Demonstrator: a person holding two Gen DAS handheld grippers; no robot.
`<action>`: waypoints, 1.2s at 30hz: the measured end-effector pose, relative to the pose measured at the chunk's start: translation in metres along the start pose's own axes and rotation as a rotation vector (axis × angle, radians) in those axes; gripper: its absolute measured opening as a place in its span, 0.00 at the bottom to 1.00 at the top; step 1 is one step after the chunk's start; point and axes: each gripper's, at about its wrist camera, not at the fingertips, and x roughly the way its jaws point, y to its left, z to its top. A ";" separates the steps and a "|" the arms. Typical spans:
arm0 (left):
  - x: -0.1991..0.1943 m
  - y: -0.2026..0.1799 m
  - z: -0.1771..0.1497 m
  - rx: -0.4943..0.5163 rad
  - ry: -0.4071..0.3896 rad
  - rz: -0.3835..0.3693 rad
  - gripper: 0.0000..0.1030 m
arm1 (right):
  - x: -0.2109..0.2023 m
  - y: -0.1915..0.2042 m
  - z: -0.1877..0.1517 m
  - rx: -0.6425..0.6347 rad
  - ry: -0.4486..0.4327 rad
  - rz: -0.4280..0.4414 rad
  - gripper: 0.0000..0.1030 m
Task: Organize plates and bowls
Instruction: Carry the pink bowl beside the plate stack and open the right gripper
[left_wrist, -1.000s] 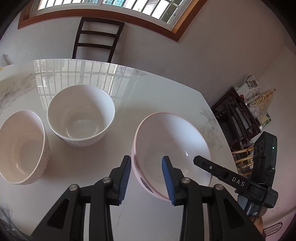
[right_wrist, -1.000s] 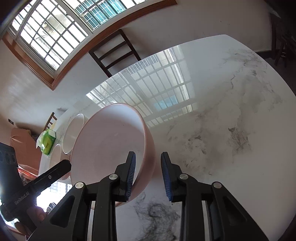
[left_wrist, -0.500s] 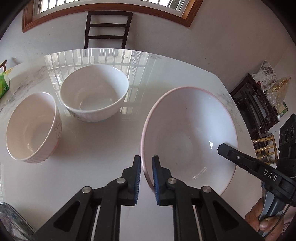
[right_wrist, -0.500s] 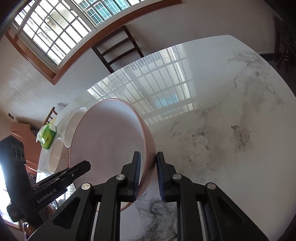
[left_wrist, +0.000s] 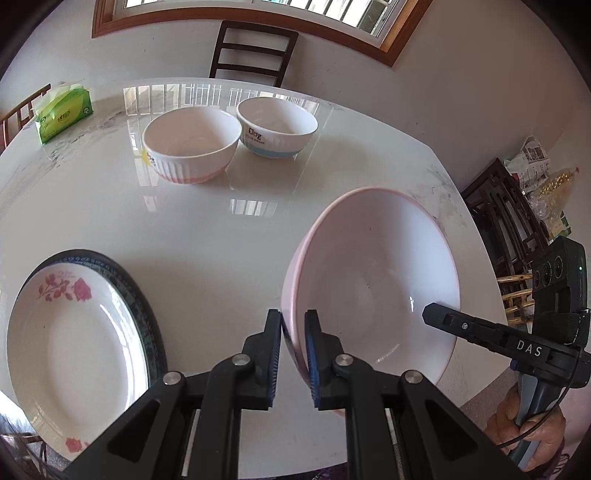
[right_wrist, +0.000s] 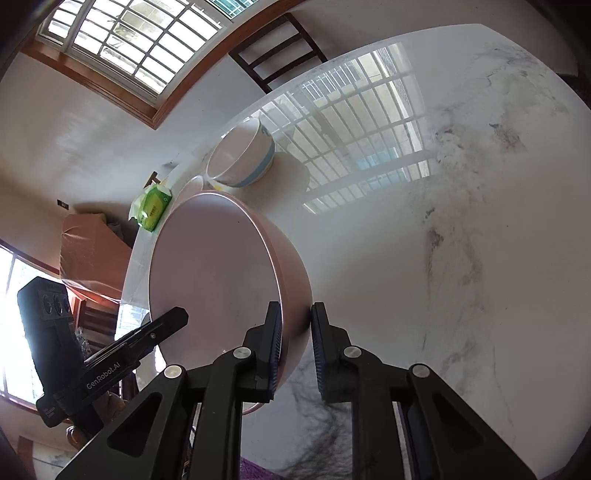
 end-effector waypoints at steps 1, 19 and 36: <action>-0.005 0.003 -0.007 -0.001 0.004 0.002 0.13 | 0.000 0.004 -0.008 -0.006 0.016 0.003 0.16; -0.031 0.049 -0.047 -0.048 0.043 0.008 0.13 | 0.015 0.050 -0.073 -0.089 0.149 -0.045 0.17; -0.027 0.053 -0.039 -0.028 0.010 0.025 0.15 | 0.030 0.047 -0.063 -0.067 0.147 -0.037 0.20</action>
